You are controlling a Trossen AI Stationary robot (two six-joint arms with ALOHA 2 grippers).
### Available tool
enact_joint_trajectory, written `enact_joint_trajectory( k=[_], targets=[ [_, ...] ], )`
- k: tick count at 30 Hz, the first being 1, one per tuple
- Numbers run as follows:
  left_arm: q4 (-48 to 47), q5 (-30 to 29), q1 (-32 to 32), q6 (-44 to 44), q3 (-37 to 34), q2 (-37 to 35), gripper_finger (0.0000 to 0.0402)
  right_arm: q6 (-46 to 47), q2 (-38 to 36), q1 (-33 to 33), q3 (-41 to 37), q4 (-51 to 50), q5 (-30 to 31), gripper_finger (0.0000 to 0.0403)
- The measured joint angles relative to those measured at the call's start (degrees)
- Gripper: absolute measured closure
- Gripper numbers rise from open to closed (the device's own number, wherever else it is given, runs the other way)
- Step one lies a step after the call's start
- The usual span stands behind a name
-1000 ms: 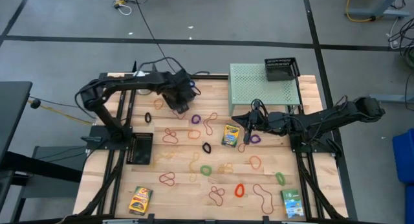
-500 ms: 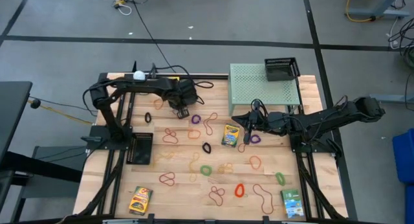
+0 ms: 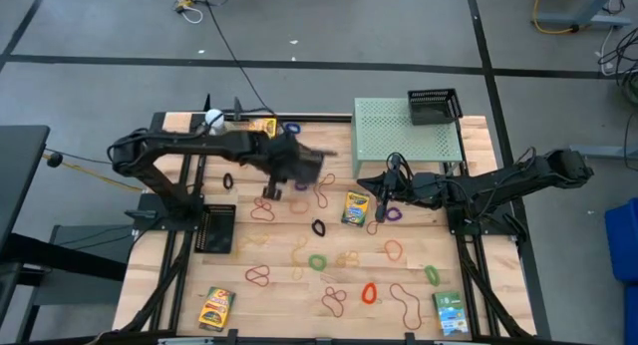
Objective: Pick & Place Office Desk Supplies
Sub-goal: Put the top black bin on the shelf
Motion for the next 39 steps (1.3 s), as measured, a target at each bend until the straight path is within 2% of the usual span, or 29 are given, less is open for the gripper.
enact_joint_trajectory(
  k=[3,6,12,15,17,19,23,27,33,39],
  targets=[
    [-0.2,0.2,-4.3,5.7,0.0,0.0,0.0386,0.0,0.0,0.0,0.0,0.0,0.0,0.039],
    [1.2,-2.4,-8.2,8.6,0.0,1.1,0.0385,0.0,0.0,0.0,0.0,-0.4,-0.2,0.039],
    [6.2,-4.0,-12.3,6.5,0.0,3.1,0.0385,-0.5,0.0,4.4,0.9,-2.1,0.4,0.0381],
    [7.1,-3.9,-12.8,3.7,0.0,3.5,0.0386,0.9,0.9,8.0,4.3,-5.2,5.6,0.036],
    [7.8,-4.0,-12.8,0.8,0.0,3.5,0.0386,5.2,2.3,9.8,6.7,-10.3,9.7,0.0342],
    [9.2,-4.9,-12.7,-3.5,0.0,3.5,0.0386,13.8,4.8,10.5,9.6,-14.9,11.5,0.0324],
    [10.9,-9.4,-13.1,-12.4,0.0,3.5,0.0386,36.7,9.1,10.4,12.6,-17.9,12.0,0.0298],
    [12.3,-16.4,-14.6,-18.6,0.1,5.2,0.0387,50.9,12.5,10.4,12.6,-18.4,12.1,0.0285],
    [12.8,-28.9,-17.6,-17.3,0.0,10.0,0.0387,60.4,17.8,9.3,12.6,-18.0,16.5,0.0266],
    [13.5,-38.3,-20.0,-16.6,0.0,13.2,0.0387,60.8,22.9,6.5,12.6,-12.9,18.4,0.0246]
  ],
)
